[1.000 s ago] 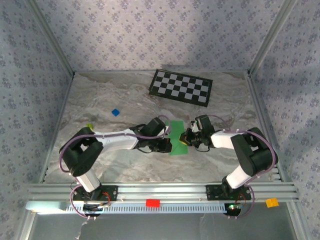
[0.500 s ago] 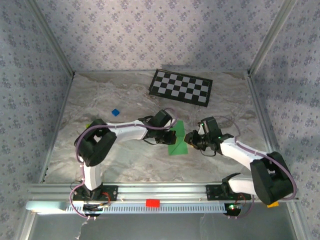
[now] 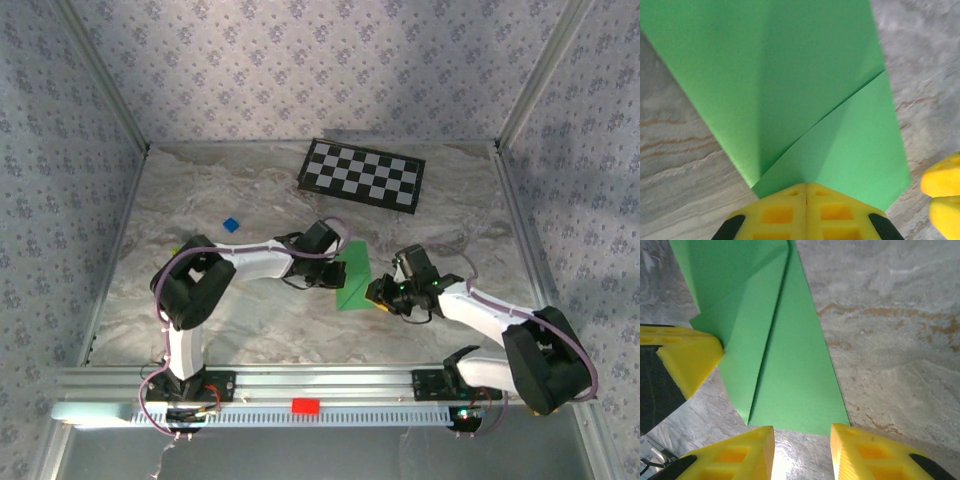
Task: Fold a paper plane with a square sheet of paper (pick it up from the middle)
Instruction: Fold the triangle a second time at the center of the table, then turn over the paper at the center of the table.
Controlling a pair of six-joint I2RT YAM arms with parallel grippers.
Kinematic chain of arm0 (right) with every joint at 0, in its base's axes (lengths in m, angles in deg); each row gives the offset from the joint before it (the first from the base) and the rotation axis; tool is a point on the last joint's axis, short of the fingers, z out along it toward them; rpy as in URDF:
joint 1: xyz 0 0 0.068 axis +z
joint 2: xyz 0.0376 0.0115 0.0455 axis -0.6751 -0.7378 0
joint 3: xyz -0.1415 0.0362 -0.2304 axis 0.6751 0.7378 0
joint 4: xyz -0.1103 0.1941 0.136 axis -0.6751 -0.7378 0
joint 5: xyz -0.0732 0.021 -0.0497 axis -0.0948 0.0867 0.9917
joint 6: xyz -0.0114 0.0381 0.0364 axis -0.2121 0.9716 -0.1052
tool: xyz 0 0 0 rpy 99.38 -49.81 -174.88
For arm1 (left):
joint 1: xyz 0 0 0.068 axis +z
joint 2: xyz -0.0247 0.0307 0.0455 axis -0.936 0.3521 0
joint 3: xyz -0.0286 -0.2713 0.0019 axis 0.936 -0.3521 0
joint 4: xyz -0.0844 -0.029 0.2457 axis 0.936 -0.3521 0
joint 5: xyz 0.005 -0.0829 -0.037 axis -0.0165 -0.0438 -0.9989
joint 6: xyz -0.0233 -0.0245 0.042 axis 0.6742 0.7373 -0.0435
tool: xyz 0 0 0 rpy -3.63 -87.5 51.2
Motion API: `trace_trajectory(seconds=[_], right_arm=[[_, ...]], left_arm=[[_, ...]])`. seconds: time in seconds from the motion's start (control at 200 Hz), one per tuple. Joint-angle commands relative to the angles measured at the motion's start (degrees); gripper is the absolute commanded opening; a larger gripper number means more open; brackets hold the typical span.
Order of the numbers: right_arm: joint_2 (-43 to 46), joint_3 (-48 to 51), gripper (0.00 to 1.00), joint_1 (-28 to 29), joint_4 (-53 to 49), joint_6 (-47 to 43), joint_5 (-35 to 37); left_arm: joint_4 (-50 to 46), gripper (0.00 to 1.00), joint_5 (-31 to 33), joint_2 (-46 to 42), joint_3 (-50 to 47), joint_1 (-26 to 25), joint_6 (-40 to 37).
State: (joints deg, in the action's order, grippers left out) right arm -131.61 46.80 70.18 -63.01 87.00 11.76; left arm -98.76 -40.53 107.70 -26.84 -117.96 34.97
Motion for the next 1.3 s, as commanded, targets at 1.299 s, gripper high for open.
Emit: trace_trajectory(seconds=[1.299], right_arm=[[-10.9,-5.9,0.4,-1.9,9.5,-0.7,-3.6]], left_arm=[[0.1,0.03,-0.7,0.9,-3.4,0.0,-1.2]])
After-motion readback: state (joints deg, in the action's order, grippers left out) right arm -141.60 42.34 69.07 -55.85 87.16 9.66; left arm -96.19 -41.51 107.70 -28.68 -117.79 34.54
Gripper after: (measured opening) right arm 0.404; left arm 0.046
